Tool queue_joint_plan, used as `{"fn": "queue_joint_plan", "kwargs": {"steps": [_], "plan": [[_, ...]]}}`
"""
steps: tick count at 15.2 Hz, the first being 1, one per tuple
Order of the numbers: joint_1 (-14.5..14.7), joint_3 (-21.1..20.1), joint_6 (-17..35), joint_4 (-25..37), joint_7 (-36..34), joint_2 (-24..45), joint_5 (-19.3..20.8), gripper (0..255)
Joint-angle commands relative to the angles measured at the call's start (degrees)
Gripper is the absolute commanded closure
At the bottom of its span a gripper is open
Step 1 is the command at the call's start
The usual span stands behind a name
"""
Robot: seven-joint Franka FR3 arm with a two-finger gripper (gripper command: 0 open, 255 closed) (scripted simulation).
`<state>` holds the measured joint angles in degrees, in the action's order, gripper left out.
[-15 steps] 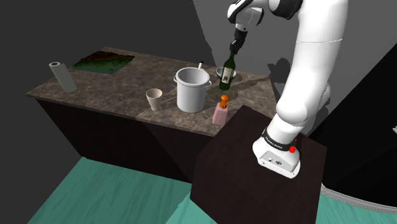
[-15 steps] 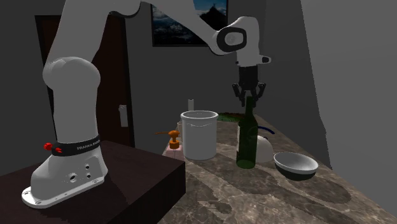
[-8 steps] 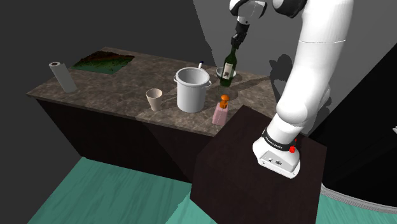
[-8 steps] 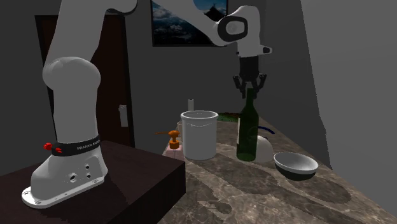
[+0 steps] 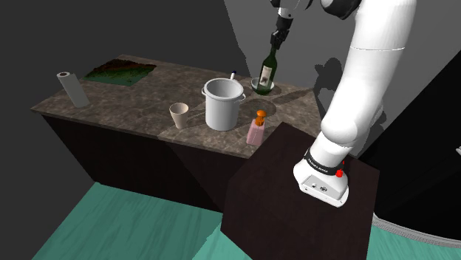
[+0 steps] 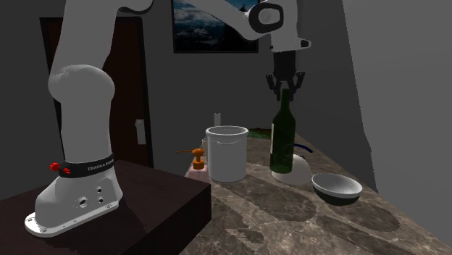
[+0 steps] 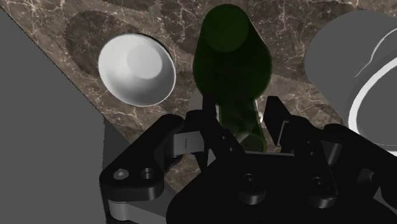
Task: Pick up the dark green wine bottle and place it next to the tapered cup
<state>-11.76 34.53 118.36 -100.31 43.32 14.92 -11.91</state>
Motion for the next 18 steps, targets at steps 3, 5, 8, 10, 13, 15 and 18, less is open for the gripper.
{"fn": "queue_joint_plan", "kwargs": {"steps": [3,5,8,10,13,15,18], "plan": [[0.14,0.23,-2.69,2.03,-0.6,-0.85,0.73,255],[0.14,0.33,-4.11,3.23,-0.83,-1.14,1.0,255],[0.1,0.46,-6.29,5.15,-1.12,-1.48,1.34,255],[0.05,0.53,-7.77,6.51,-1.29,-1.63,1.5,255],[-0.07,0.63,-10.02,8.69,-1.49,-1.75,1.67,255],[-0.18,0.69,-11.56,10.23,-1.6,-1.75,1.73,255],[-0.41,0.78,-13.91,12.7,-1.72,-1.63,1.73,255]]}}
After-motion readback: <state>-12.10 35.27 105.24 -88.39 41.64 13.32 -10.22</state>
